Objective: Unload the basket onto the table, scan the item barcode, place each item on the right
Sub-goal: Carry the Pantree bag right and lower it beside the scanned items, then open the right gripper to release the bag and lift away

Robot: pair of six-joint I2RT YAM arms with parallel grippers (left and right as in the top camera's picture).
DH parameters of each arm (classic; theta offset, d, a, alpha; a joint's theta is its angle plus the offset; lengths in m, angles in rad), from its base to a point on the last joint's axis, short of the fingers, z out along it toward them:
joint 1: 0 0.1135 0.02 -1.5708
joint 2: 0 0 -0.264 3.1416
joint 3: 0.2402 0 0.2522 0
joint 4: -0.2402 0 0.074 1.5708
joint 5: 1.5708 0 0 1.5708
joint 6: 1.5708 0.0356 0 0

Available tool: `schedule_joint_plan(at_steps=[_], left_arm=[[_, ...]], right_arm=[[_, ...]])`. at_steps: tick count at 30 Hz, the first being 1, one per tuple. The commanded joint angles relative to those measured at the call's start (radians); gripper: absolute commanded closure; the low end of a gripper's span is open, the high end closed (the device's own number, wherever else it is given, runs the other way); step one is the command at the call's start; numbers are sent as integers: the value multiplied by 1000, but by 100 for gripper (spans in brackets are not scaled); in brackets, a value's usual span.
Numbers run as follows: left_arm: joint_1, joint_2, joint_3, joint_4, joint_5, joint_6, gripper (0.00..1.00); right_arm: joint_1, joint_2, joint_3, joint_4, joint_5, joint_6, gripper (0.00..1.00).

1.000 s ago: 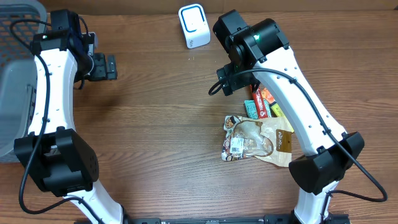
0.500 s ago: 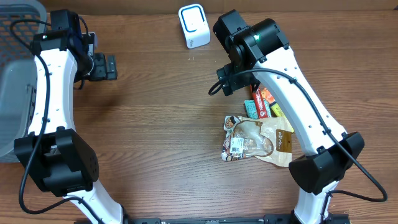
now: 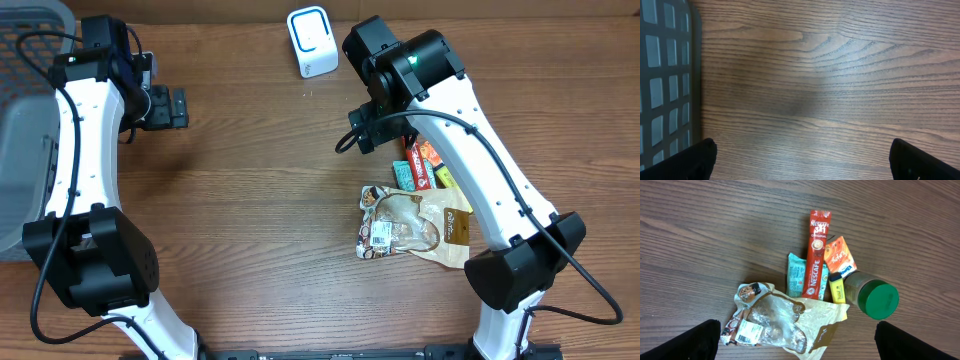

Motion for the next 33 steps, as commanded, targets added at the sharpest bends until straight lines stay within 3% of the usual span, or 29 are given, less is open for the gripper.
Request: schedule_joint_plan(at_steps=[1,20,33], left_arm=[[-5,-9,11,0,4,16,0],[-5,-9,11,0,4,16,0],[-5,-9,11,0,4,16,0]], right_arm=[[-4,1,3,1,-2,3,0],[-5,-7,3,2,-2,3,0],[-59,-290,3,1,-2,3,0]])
